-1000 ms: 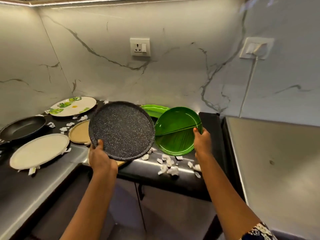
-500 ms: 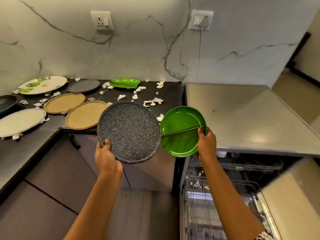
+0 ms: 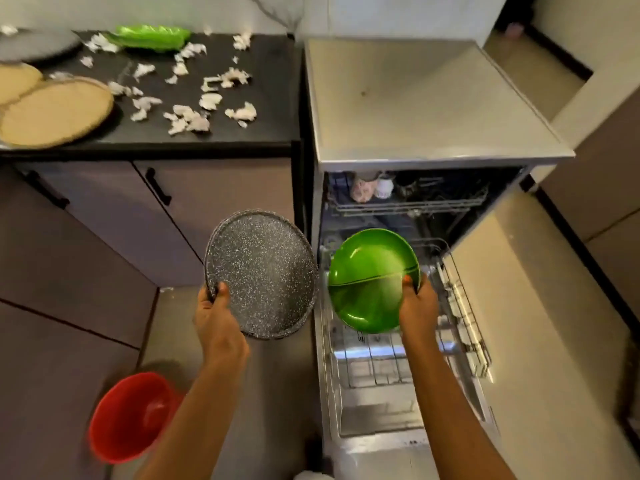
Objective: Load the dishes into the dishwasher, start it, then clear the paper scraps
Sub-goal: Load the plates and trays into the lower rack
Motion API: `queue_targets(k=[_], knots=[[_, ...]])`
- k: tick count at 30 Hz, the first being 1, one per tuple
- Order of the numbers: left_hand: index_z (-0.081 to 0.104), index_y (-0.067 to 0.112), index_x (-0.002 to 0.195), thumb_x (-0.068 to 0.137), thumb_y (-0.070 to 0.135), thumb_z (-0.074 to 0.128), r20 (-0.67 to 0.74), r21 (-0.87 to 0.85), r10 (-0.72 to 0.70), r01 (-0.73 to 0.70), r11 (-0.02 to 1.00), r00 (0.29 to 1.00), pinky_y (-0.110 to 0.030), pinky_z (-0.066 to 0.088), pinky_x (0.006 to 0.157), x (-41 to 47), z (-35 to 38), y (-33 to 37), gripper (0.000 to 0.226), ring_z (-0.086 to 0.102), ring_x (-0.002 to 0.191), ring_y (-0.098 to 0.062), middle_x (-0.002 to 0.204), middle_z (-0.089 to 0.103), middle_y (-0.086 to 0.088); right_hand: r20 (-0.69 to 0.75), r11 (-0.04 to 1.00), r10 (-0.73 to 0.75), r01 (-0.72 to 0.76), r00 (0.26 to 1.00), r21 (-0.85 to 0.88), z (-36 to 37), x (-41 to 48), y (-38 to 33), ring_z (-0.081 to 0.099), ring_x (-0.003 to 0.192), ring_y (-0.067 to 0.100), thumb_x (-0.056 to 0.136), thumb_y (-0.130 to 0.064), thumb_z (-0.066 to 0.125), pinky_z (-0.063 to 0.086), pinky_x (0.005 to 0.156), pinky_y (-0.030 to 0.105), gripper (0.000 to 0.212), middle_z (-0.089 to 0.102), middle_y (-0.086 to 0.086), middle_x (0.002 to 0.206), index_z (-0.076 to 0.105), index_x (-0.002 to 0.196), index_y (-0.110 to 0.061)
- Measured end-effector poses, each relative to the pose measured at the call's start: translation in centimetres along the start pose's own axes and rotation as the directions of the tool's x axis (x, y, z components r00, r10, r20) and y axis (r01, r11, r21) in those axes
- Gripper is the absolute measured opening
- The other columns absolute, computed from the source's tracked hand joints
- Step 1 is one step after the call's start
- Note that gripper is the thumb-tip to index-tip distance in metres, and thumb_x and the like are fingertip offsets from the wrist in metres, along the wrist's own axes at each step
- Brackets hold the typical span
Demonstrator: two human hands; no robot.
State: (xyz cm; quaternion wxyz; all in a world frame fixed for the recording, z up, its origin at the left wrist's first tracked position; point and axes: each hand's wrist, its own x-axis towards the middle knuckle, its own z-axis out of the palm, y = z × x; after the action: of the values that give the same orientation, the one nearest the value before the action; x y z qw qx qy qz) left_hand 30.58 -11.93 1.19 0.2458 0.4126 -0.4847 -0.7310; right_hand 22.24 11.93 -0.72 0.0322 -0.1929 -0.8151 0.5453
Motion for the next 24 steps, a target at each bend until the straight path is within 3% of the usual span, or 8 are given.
queue_targets(k=[3,6,10,14,17,20,24], knots=[[0.059,0.026,0.089,0.097,0.021,0.049,-0.010,0.030,-0.069,0.069,0.997,0.998,-0.028,0.047,0.078,-1.1,-0.7,-4.3,0.014,0.054,0.082,-0.009,0.086,0.059,0.008,-0.037,0.992,0.056,-0.060,0.998,-0.110,-2.1,0.0,5.1,0.056,0.107,0.037,0.097,-0.010,0.044,0.044,0.089,0.044,0.028,0.060,0.022,0.115,0.055,0.123,-0.004],[0.057,0.023,0.087,0.098,0.017,0.049,-0.023,0.041,-0.094,0.095,0.995,0.995,-0.025,0.045,0.069,-1.2,-1.5,-9.5,0.015,0.051,0.074,-0.008,0.080,0.056,0.007,-0.054,0.957,0.100,-0.111,0.994,-0.267,-3.0,1.1,10.1,0.056,0.105,0.038,0.097,-0.006,0.042,0.042,0.084,0.038,0.029,0.060,0.023,0.113,0.052,0.124,-0.002],[0.059,0.021,0.091,0.098,0.013,0.048,-0.041,0.094,-0.120,0.123,0.988,0.992,-0.041,0.044,0.092,0.0,-1.5,-16.3,0.015,0.056,0.085,-0.013,0.091,0.062,0.004,0.005,0.867,0.106,-0.090,0.994,-0.491,-1.4,3.5,15.9,0.058,0.091,0.042,0.094,-0.002,0.041,0.042,0.073,0.038,0.029,0.062,0.026,0.097,0.050,0.121,-0.003],[0.060,0.022,0.095,0.099,0.012,0.046,-0.068,0.110,-0.118,0.125,0.986,0.991,-0.043,0.047,0.093,1.4,0.0,-21.9,0.017,0.061,0.083,-0.010,0.095,0.064,0.002,0.164,0.762,0.123,0.012,0.979,-0.647,2.3,7.0,21.0,0.060,0.091,0.042,0.094,-0.006,0.039,0.045,0.071,0.040,0.028,0.063,0.025,0.099,0.047,0.120,-0.005],[0.061,0.024,0.095,0.098,0.013,0.047,-0.111,0.113,-0.117,0.129,0.985,0.987,-0.048,0.044,0.101,2.9,0.6,-25.6,0.018,0.059,0.095,-0.016,0.098,0.063,0.002,0.260,0.711,0.122,0.098,0.958,-0.696,5.6,9.0,23.5,0.060,0.096,0.039,0.095,-0.007,0.037,0.046,0.073,0.039,0.032,0.063,0.020,0.104,0.043,0.127,-0.008],[0.062,0.023,0.094,0.098,0.014,0.049,-0.152,0.109,-0.119,0.136,0.985,0.981,-0.053,0.040,0.104,3.9,0.9,-28.4,0.016,0.056,0.101,-0.021,0.099,0.064,0.002,0.309,0.659,0.148,0.139,0.939,-0.739,8.2,9.9,25.5,0.061,0.097,0.038,0.097,-0.008,0.037,0.049,0.076,0.041,0.031,0.063,0.020,0.107,0.041,0.127,-0.008],[0.062,0.023,0.092,0.097,0.013,0.049,-0.185,0.096,-0.087,0.106,0.990,0.979,-0.049,0.041,0.103,4.6,0.9,-29.2,0.017,0.055,0.099,-0.017,0.096,0.063,0.006,0.346,0.625,0.138,0.190,0.928,-0.757,10.3,9.8,27.1,0.062,0.096,0.037,0.096,-0.009,0.041,0.051,0.077,0.041,0.031,0.063,0.020,0.107,0.039,0.127,-0.005]])
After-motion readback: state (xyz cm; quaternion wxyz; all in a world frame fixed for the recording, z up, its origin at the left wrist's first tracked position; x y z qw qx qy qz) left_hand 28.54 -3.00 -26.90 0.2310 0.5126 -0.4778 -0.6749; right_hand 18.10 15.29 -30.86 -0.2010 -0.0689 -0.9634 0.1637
